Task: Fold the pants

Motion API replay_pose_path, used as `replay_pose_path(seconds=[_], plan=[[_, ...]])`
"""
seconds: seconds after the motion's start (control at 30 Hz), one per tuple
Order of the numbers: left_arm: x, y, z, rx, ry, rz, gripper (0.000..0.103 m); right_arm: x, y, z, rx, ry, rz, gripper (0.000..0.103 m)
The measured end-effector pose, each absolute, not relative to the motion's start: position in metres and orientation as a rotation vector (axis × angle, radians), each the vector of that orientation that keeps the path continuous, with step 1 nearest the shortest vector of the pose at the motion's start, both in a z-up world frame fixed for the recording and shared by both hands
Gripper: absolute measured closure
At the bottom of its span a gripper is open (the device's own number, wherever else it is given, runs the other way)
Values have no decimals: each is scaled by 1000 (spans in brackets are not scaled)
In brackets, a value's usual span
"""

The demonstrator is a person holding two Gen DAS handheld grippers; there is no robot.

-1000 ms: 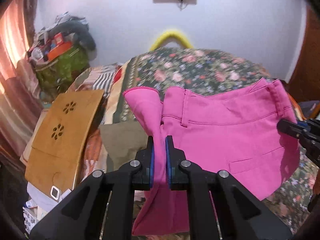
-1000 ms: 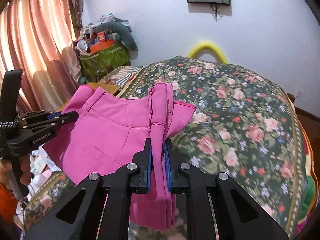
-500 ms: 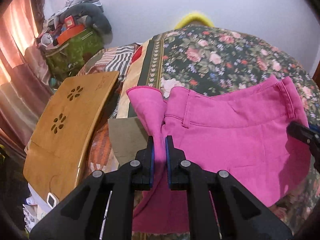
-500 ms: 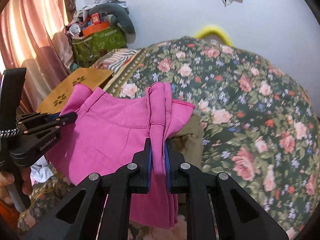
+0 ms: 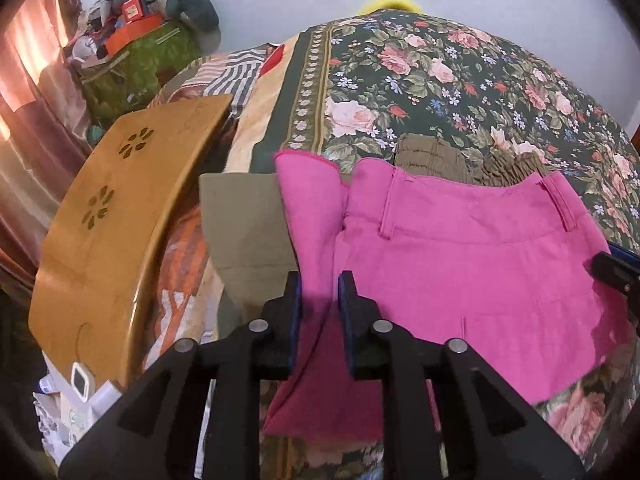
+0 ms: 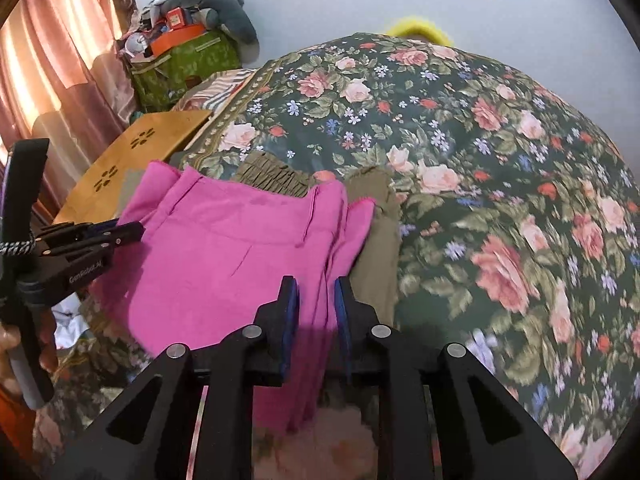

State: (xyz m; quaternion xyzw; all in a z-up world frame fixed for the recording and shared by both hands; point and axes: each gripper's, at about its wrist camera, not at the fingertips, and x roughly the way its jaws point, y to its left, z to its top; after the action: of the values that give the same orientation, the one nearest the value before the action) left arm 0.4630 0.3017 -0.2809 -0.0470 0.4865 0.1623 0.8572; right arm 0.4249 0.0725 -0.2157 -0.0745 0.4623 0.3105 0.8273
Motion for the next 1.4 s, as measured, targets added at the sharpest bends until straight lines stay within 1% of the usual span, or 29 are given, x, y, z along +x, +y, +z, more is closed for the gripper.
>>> replay_pose_path(seconds=[0.13, 0.3, 0.4, 0.63, 0.8, 0.9, 0.97, 1.07, 1.13, 1.2, 1.23, 1.27, 1.33, 1.37, 1.4], plan=[[444, 296, -261, -90, 1038, 318, 84, 409, 59, -194, -157, 982, 682, 81], [411, 275, -216, -52, 995, 277, 84, 372, 37, -146, -199, 865, 718, 81], [380, 256, -174, -27, 925, 249, 84, 346, 21, -116, -200, 792, 732, 81], [284, 205, -69, -61, 680, 194, 84, 275, -23, -34, -110, 600, 791, 81], [210, 163, -19, -30, 522, 207, 84, 219, -48, 18, -48, 443, 829, 81], [170, 142, -1, -23, 449, 222, 83, 192, -61, 33, -5, 370, 853, 81], [143, 127, 9, -14, 402, 218, 80, 173, -68, 40, 13, 339, 862, 81], [106, 106, 20, -2, 337, 211, 70, 152, -75, 42, 11, 301, 852, 81], [80, 94, 27, 11, 286, 221, 58, 136, -82, 42, 19, 274, 845, 81], [63, 88, 31, 12, 255, 220, 50, 127, -86, 43, 29, 265, 846, 80], [52, 85, 34, 12, 236, 224, 45, 122, -87, 43, 34, 258, 842, 75], [44, 82, 36, 11, 223, 230, 43, 119, -89, 42, 35, 249, 835, 69], [32, 79, 39, 3, 210, 221, 33, 106, -93, 43, 30, 212, 803, 44], [28, 78, 40, -1, 209, 214, 30, 103, -95, 43, 32, 195, 787, 39], [24, 77, 40, -4, 206, 212, 25, 101, -98, 43, 36, 183, 776, 32]])
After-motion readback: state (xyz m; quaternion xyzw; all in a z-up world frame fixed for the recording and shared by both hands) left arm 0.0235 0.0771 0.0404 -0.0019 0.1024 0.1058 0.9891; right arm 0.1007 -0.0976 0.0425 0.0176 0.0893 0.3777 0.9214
